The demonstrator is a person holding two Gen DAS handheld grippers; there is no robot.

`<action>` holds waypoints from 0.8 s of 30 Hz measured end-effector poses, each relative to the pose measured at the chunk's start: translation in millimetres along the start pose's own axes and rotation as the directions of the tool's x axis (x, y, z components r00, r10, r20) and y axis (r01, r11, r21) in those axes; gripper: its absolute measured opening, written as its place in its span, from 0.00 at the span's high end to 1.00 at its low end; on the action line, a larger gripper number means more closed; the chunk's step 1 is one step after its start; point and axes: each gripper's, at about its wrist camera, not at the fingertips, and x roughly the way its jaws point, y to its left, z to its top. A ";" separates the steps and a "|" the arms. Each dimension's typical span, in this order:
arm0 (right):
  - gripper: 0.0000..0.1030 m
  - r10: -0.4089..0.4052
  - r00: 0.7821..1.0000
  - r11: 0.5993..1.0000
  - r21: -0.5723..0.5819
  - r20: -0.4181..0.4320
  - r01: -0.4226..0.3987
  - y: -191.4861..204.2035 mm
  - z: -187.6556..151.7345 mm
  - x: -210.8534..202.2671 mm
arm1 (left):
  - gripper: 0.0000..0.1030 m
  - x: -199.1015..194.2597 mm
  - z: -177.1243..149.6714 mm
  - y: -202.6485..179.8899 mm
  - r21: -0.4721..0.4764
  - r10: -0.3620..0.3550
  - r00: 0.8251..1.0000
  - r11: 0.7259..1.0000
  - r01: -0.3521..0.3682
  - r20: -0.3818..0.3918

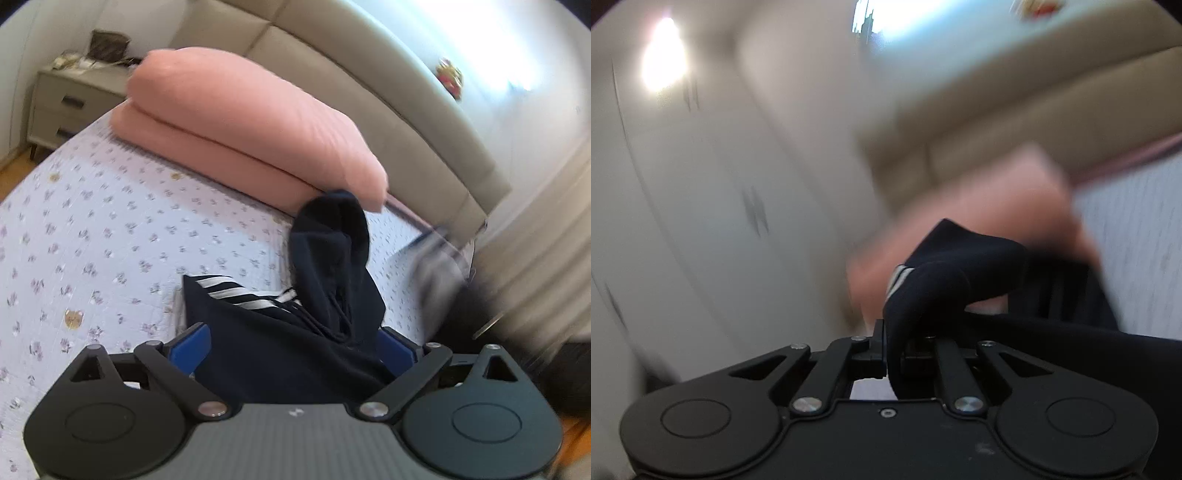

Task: Fold large clothes

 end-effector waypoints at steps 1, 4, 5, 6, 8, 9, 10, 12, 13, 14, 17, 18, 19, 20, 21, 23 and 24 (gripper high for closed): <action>0.91 -0.011 0.997 0.999 -0.040 -0.082 0.008 1.8 -20.0 23.2 | 0.05 4.1 -0.3 6.4 -0.011 0.002 1.000 1.000 -0.002 0.001; 0.91 -0.023 0.968 0.998 -0.070 -0.249 0.006 6.1 -76.4 62.2 | 0.05 25.2 -5.9 19.2 -0.025 0.005 1.000 1.000 -0.005 -0.018; 0.91 -0.025 0.959 0.997 -0.071 -0.282 0.006 8.1 -90.2 66.9 | 0.05 34.8 -8.6 21.0 -0.022 0.012 0.999 1.000 -0.012 -0.034; 0.89 -0.031 0.953 0.996 -0.084 -0.302 0.006 6.9 -94.3 69.9 | 0.05 43.6 -11.6 22.1 -0.014 0.022 0.998 1.000 -0.023 -0.051; 0.68 -0.014 0.941 0.992 -0.123 -0.337 -0.029 -2.2 -87.8 66.5 | 0.05 63.3 -18.4 23.2 -0.005 0.044 0.995 0.999 -0.045 -0.086; 0.38 0.012 0.932 0.990 -0.128 -0.363 -0.062 -2.0 -82.6 60.4 | 0.06 69.4 -23.0 23.8 -0.004 0.042 0.994 0.999 -0.043 -0.101; 0.22 0.038 0.927 0.989 -0.121 -0.374 -0.089 -3.6 -78.0 49.9 | 0.06 75.4 -26.5 23.5 -0.005 0.035 0.993 0.999 -0.036 -0.115; 0.21 0.059 0.939 0.990 -0.102 -0.337 -0.099 -23.8 -65.6 15.6 | 0.06 84.0 -33.5 18.7 0.015 0.022 0.990 1.000 -0.020 -0.140; 0.21 0.041 0.948 0.994 -0.086 -0.315 -0.072 -42.2 -57.8 -3.1 | 0.06 85.8 -37.3 14.7 0.042 0.021 0.989 0.999 -0.015 -0.147; 0.20 0.008 0.957 0.998 -0.058 -0.291 -0.027 -64.4 -46.7 -20.0 | 0.06 87.3 -40.4 8.0 0.087 0.018 0.988 0.996 -0.005 -0.152; 0.20 -0.178 0.960 0.983 0.015 -0.217 0.185 -130.0 -20.9 -66.2 | 0.07 90.7 -46.7 -18.3 0.231 0.015 0.985 0.973 0.025 -0.171; 0.20 -0.271 0.943 0.958 0.045 -0.192 0.284 -155.9 -12.5 -78.7 | 0.07 91.7 -49.9 -29.4 0.287 0.014 0.983 0.957 0.040 -0.184; 0.19 -0.342 0.925 0.930 0.080 -0.168 0.358 -179.6 -5.3 -87.3 | 0.07 92.6 -55.0 -41.2 0.343 0.023 0.980 0.938 0.047 -0.197; 0.18 -0.392 0.907 0.905 0.110 -0.152 0.410 -201.8 0.2 -92.5 | 0.07 93.6 -61.0 -51.7 0.392 0.031 0.978 0.918 0.053 -0.206; 0.18 -0.433 0.888 0.882 0.131 -0.156 0.453 -219.8 3.4 -92.8 | 0.06 95.3 -68.0 -60.5 0.430 0.035 0.976 0.901 0.063 -0.217; 0.17 -0.462 0.858 0.851 0.158 -0.226 0.500 -252.1 5.5 -83.5 | 0.06 101.1 -83.0 -75.8 0.489 0.050 0.968 0.869 0.078 -0.245; 0.17 -0.441 0.861 0.855 0.171 -0.255 0.489 -262.7 3.4 -77.5 | 0.06 105.1 -90.3 -82.6 0.518 0.072 0.965 0.852 0.071 -0.251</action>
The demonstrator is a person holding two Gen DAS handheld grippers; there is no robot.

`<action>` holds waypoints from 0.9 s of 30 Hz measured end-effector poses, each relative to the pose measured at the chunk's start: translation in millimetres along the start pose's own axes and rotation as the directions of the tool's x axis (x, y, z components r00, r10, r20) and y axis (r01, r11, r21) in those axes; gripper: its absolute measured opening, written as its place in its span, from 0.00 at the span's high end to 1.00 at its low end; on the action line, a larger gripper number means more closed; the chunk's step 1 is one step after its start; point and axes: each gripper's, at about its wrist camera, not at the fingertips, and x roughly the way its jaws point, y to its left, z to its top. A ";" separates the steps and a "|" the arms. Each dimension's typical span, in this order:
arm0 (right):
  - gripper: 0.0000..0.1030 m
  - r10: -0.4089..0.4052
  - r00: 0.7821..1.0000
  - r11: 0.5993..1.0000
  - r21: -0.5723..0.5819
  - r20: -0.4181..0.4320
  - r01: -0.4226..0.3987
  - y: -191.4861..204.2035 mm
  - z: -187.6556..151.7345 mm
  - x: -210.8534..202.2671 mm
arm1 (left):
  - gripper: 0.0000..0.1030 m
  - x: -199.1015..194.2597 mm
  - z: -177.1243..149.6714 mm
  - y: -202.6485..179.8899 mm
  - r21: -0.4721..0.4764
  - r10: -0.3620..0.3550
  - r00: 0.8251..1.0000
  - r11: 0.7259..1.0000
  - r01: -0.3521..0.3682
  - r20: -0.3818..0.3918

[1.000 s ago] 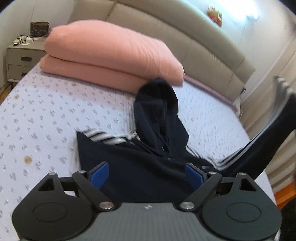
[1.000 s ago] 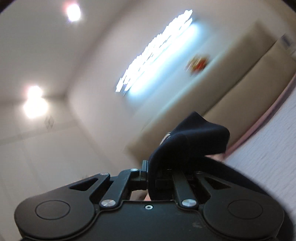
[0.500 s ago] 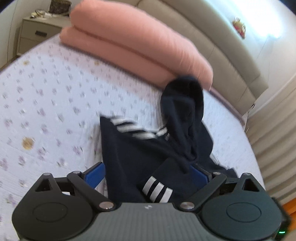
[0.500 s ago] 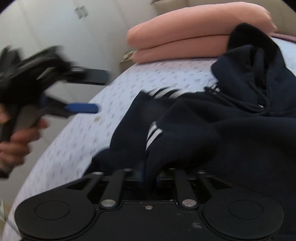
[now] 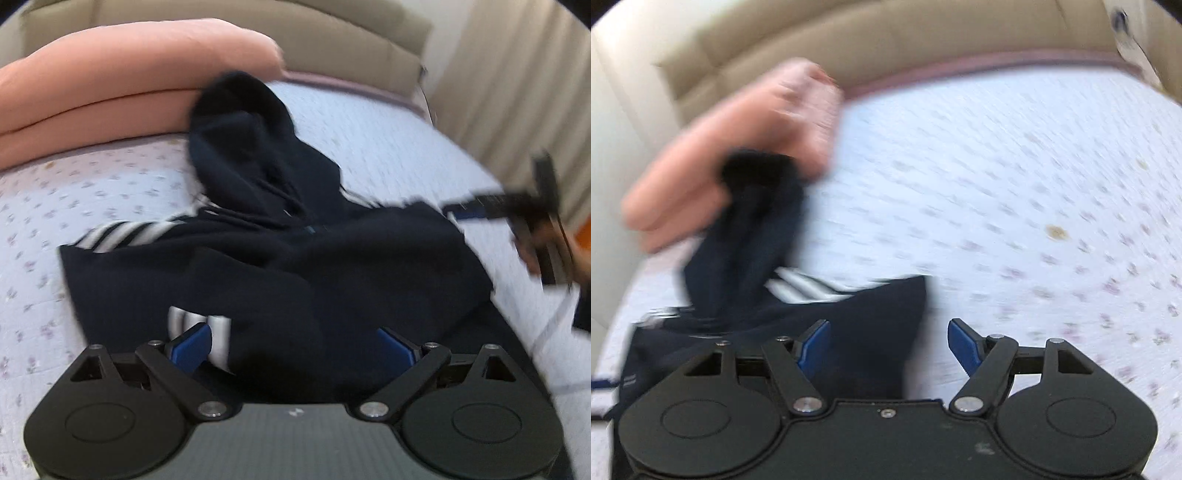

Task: Fold large clothes

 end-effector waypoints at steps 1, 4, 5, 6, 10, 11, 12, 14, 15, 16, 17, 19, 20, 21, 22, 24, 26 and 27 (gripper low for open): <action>0.17 0.022 0.999 1.000 0.019 -0.025 -0.021 -3.0 1.6 8.9 | 0.06 6.3 -1.2 -7.6 0.033 0.036 0.999 0.999 -0.036 -0.018; 0.22 0.123 0.991 0.990 0.077 -0.045 -0.119 -5.6 -1.5 21.7 | 0.23 36.2 -2.6 -21.9 0.124 0.264 0.961 0.960 -0.253 -0.082; 0.39 0.120 0.993 0.990 0.079 -0.008 -0.119 -0.9 -3.3 18.5 | 0.36 44.2 -3.7 -20.5 0.131 0.311 0.945 0.946 -0.297 -0.100; 0.94 0.076 0.996 0.994 0.080 0.041 -0.079 1.7 -0.9 15.3 | 0.55 45.1 -4.0 -17.8 0.107 0.306 0.947 0.949 -0.295 -0.097; 0.93 0.060 0.971 0.991 0.101 0.231 -0.086 12.1 -0.1 -9.7 | 0.81 -6.2 -9.9 -2.7 -0.101 0.361 0.921 0.932 -0.349 0.149; 0.93 0.050 0.973 0.992 0.105 0.227 -0.076 11.0 0.3 -8.0 | 0.81 -18.2 -14.4 3.0 -0.151 0.410 0.894 0.910 -0.386 0.183; 0.93 0.048 0.978 0.991 0.111 0.201 -0.071 9.4 -0.3 -0.5 | 0.80 -22.8 -18.3 9.9 -0.186 0.426 0.888 0.899 -0.396 0.172; 0.90 0.036 0.989 0.987 0.150 0.142 -0.057 -1.7 -5.3 13.7 | 0.77 -22.7 -30.2 26.4 -0.253 0.387 0.916 0.901 -0.352 0.104; 0.78 0.033 0.991 0.982 0.182 0.130 -0.057 -7.5 -7.6 14.6 | 0.77 -20.5 -37.8 31.9 -0.283 0.360 0.931 0.901 -0.329 0.065; 0.56 0.046 0.991 0.972 0.222 0.126 -0.073 -14.0 -10.4 11.5 | 0.73 -18.6 -43.8 35.2 -0.300 0.336 0.941 0.901 -0.314 0.025; 0.53 0.064 0.990 0.958 0.271 0.125 -0.096 -23.4 -14.9 1.8 | 0.72 -16.8 -51.2 36.1 -0.307 0.304 0.953 0.905 -0.294 -0.016; 0.47 0.149 0.982 0.923 0.340 0.114 -0.179 -37.2 -23.7 -11.2 | 0.65 -19.2 -61.9 34.3 -0.306 0.267 0.963 0.914 -0.267 -0.042; 0.43 0.184 0.977 0.909 0.361 0.105 -0.210 -42.3 -29.4 -19.8 | 0.62 -22.8 -66.4 30.2 -0.295 0.254 0.966 0.920 -0.256 -0.046; 0.36 0.205 0.975 0.903 0.368 0.089 -0.223 -44.3 -34.9 -27.1 | 0.54 -26.7 -68.3 25.9 -0.282 0.240 0.970 0.928 -0.244 -0.048; 0.34 0.219 0.974 0.905 0.360 0.060 -0.226 -44.8 -40.8 -34.7 | 0.49 -30.4 -68.6 20.9 -0.268 0.227 0.973 0.935 -0.232 -0.048; 0.34 0.249 0.968 0.920 0.319 -0.031 -0.227 -39.7 -54.4 -41.8 | 0.42 -35.1 -67.2 11.7 -0.249 0.192 0.981 0.948 -0.196 -0.041; 0.36 0.272 0.956 0.934 0.271 -0.112 -0.235 -26.3 -70.4 -42.7 | 0.38 -31.9 -59.9 4.6 -0.237 0.166 0.986 0.957 -0.166 -0.021; 0.71 0.246 0.964 0.950 0.220 -0.098 -0.220 -20.0 -76.8 -50.4 | 0.32 -31.0 -56.8 4.3 -0.237 0.175 0.985 0.956 -0.171 -0.007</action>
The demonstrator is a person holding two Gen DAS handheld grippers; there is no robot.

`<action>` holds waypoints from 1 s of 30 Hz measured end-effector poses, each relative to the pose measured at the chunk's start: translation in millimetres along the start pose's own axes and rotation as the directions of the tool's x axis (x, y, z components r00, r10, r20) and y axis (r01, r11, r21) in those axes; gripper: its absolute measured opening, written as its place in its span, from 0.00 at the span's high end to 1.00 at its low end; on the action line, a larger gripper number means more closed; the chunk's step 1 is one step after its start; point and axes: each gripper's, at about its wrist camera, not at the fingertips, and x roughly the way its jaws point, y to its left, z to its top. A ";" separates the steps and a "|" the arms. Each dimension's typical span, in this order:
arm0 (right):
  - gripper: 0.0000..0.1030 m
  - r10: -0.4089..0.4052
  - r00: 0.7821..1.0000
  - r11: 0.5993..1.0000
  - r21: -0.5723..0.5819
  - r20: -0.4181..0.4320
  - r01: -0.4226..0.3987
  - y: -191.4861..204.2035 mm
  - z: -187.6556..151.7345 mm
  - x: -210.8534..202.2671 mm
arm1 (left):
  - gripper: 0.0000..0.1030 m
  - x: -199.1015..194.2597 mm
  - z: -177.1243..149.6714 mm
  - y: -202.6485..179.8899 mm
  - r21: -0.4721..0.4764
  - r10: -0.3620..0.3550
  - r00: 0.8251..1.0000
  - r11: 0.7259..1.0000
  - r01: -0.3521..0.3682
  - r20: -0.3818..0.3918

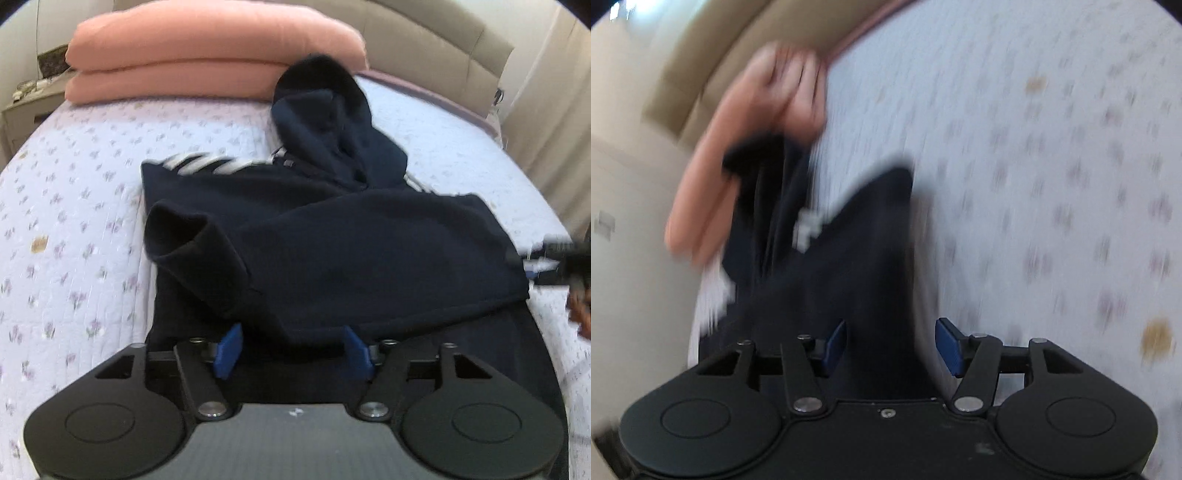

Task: Fold large clothes

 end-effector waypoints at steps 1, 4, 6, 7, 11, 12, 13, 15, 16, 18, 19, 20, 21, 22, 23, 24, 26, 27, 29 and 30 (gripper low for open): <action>0.86 -0.034 0.998 0.997 -0.070 0.048 0.037 9.4 -8.6 -6.0 | 0.27 0.9 1.1 1.2 -0.012 0.019 1.000 1.000 -0.019 0.016; 0.86 -0.041 0.984 0.977 -0.197 0.174 0.076 31.8 -28.3 -27.9 | 0.28 10.3 11.3 19.1 -0.095 0.104 0.994 0.990 -0.099 0.045; 0.86 -0.071 0.984 0.978 -0.184 0.161 0.101 30.7 -30.4 -23.0 | 0.30 16.8 14.3 33.5 -0.130 0.166 0.985 0.979 -0.159 0.045; 0.87 -0.116 0.982 0.973 -0.180 0.147 0.142 29.2 -31.1 -17.7 | 0.29 19.3 13.9 40.6 -0.149 0.208 0.978 0.968 -0.202 0.026; 0.70 -0.242 0.958 0.947 -0.180 0.154 0.268 37.4 -24.8 -20.0 | 0.26 15.3 3.2 60.6 -0.220 0.185 0.982 0.957 -0.189 -0.040; 0.55 -0.252 0.950 0.939 -0.189 0.184 0.286 44.2 -20.1 -21.0 | 0.26 11.4 2.8 59.2 -0.209 0.183 0.982 0.960 -0.186 -0.034; 0.38 -0.253 0.942 0.934 -0.199 0.220 0.298 52.3 -17.2 -28.2 | 0.27 5.9 5.0 55.6 -0.187 0.179 0.984 0.966 -0.180 -0.018; 0.08 -0.175 0.948 0.942 -0.233 0.266 0.240 70.3 -10.0 -39.9 | 0.24 -2.8 17.7 45.4 -0.101 0.163 0.987 0.982 -0.160 0.013; 0.03 -0.128 0.952 0.946 -0.255 0.278 0.202 80.9 -7.3 -44.0 | 0.18 -5.6 24.9 41.9 -0.060 0.149 0.988 0.987 -0.147 0.028; 0.02 -0.080 0.963 0.936 -0.314 0.257 0.162 106.1 -2.5 -38.2 | 0.09 -7.8 51.2 35.3 0.004 0.107 0.993 0.994 -0.107 0.053; 0.02 -0.065 0.971 0.924 -0.354 0.230 0.145 120.1 -2.1 -31.0 | 0.08 -6.5 65.3 34.7 0.020 0.084 0.995 0.996 -0.086 0.057; 0.02 -0.049 0.979 0.908 -0.400 0.199 0.127 134.2 -3.0 -21.3 | 0.08 -3.0 81.7 34.0 0.031 0.058 0.996 0.998 -0.060 0.060; 0.02 -0.036 0.985 0.887 -0.449 0.167 0.109 148.3 -5.5 -7.1 | 0.08 3.2 99.6 33.2 0.043 0.030 0.997 0.999 -0.033 0.067; 0.02 -0.031 0.990 0.866 -0.491 0.140 0.097 160.2 -9.0 6.4 | 0.09 9.9 115.5 31.9 0.060 0.014 0.997 0.998 -0.019 0.077; 0.02 -0.042 0.993 0.840 -0.533 0.113 0.096 172.3 -14.8 22.2 | 0.09 14.8 133.6 27.5 0.081 0.009 0.996 0.997 -0.016 0.088; 0.02 -0.064 0.994 0.819 -0.565 0.090 0.104 180.3 -19.1 35.7 | 0.10 21.1 150.4 25.3 0.097 0.007 0.996 0.995 -0.016 0.093; 0.02 -0.124 0.991 0.778 -0.615 0.050 0.129 195.4 -30.6 62.0 | 0.10 37.7 184.6 13.9 0.118 -0.004 0.996 0.993 -0.007 0.093; 0.02 -0.149 0.988 0.760 -0.636 0.033 0.135 199.7 -35.8 72.4 | 0.10 43.4 199.2 11.1 0.122 -0.012 0.996 0.993 0.001 0.091; 0.02 -0.187 0.982 0.737 -0.661 0.003 0.142 204.0 -46.3 85.8 | 0.10 60.8 231.2 4.6 0.120 -0.040 0.996 0.992 0.030 0.081; 0.02 -0.209 0.978 0.732 -0.665 -0.007 0.151 203.0 -49.0 94.2 | 0.10 68.5 245.0 2.3 0.118 -0.046 0.996 0.992 0.036 0.077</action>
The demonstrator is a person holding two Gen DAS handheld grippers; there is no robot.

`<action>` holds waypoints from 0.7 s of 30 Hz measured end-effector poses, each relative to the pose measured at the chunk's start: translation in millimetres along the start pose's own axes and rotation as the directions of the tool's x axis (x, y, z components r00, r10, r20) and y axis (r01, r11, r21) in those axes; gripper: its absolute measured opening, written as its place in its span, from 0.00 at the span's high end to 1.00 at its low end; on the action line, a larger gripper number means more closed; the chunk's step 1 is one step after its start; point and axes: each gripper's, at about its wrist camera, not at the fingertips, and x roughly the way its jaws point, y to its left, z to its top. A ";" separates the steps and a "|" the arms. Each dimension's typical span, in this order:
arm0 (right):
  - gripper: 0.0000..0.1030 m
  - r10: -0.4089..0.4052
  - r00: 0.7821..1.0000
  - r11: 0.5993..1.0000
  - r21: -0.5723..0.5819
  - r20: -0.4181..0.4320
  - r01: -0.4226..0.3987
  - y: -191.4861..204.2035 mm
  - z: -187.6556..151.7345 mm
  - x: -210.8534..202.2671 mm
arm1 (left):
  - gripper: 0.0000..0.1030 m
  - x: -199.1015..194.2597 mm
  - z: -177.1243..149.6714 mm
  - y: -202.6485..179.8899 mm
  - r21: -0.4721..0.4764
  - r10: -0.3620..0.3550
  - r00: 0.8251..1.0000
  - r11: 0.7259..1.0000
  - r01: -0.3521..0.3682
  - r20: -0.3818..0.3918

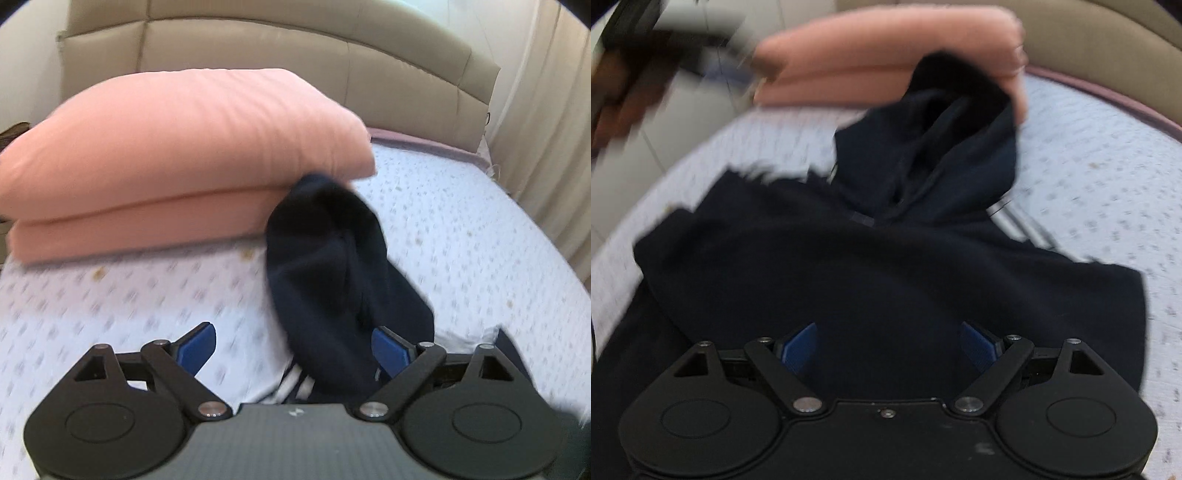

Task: Fold large clothes

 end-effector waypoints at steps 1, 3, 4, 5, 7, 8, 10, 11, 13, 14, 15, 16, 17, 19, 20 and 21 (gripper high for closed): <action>0.02 -0.012 1.000 1.000 -0.009 -0.024 0.012 1.7 -0.8 10.4 | 0.09 11.5 15.1 -2.2 0.003 -0.001 1.000 1.000 0.001 0.004; 0.00 -0.022 0.999 0.999 -0.035 -0.032 0.021 5.5 -7.9 23.3 | 0.09 35.8 43.5 -10.9 0.035 0.028 1.000 0.999 -0.028 0.009; 0.00 -0.021 1.000 0.999 -0.028 -0.001 0.021 6.5 -11.7 24.2 | 0.09 47.8 53.8 -16.7 0.057 0.057 0.998 0.997 -0.057 0.004; 0.00 -0.016 1.000 1.000 -0.018 0.018 0.017 5.8 -14.5 24.4 | 0.09 64.9 66.3 -24.6 0.100 0.092 0.996 0.991 -0.092 0.004; 0.00 -0.005 0.999 1.000 -0.008 0.038 0.005 3.3 -17.9 23.2 | 0.10 94.9 81.5 -39.8 0.181 0.147 0.989 0.973 -0.147 0.014; 0.00 -0.002 0.999 1.000 -0.011 0.048 0.002 3.1 -19.8 23.4 | 0.11 108.0 86.6 -46.5 0.217 0.161 0.987 0.963 -0.160 0.015; 0.00 -0.002 0.998 1.000 -0.021 0.062 0.003 3.9 -22.8 22.5 | 0.14 136.2 97.5 -59.3 0.268 0.180 0.983 0.946 -0.180 0.027; 0.00 0.000 0.997 1.000 -0.022 0.073 0.002 4.4 -24.2 21.8 | 0.15 147.6 102.3 -64.5 0.264 0.199 0.979 0.943 -0.202 0.038; 0.00 0.005 0.996 1.000 -0.014 0.093 -0.004 3.9 -27.2 19.3 | 0.15 165.6 110.9 -70.3 0.229 0.213 0.976 0.949 -0.218 0.050; 0.00 0.006 0.995 1.000 -0.010 0.101 -0.005 3.7 -29.5 17.2 | 0.15 172.8 112.8 -72.2 0.222 0.223 0.973 0.948 -0.229 0.051; 0.00 0.005 0.994 1.000 -0.009 0.106 -0.004 3.0 -28.4 20.2 | 0.15 181.4 114.3 -75.7 0.229 0.247 0.968 0.940 -0.252 0.051; 0.00 0.003 0.994 1.000 -0.008 0.111 -0.002 3.5 -29.2 19.8 | 0.15 189.3 115.8 -78.4 0.242 0.279 0.959 0.928 -0.284 0.057; 0.00 0.000 0.993 1.000 -0.006 0.116 0.000 4.0 -29.9 20.0 | 0.15 197.7 118.0 -79.8 0.253 0.311 0.949 0.914 -0.316 0.061; 0.00 -0.004 0.992 1.000 -0.007 0.124 0.005 4.7 -30.7 21.0 | 0.33 210.0 120.9 -80.1 0.261 0.326 0.945 0.909 -0.323 0.035; 0.00 -0.005 0.992 1.000 0.000 0.130 0.005 4.6 -31.2 20.8 | 0.47 214.0 121.6 -79.0 0.263 0.315 0.949 0.915 -0.306 0.009; 0.00 -0.008 0.991 1.000 0.007 0.136 0.007 5.1 -32.0 21.0 | 0.73 218.0 123.0 -78.0 0.260 0.313 0.950 0.918 -0.298 -0.018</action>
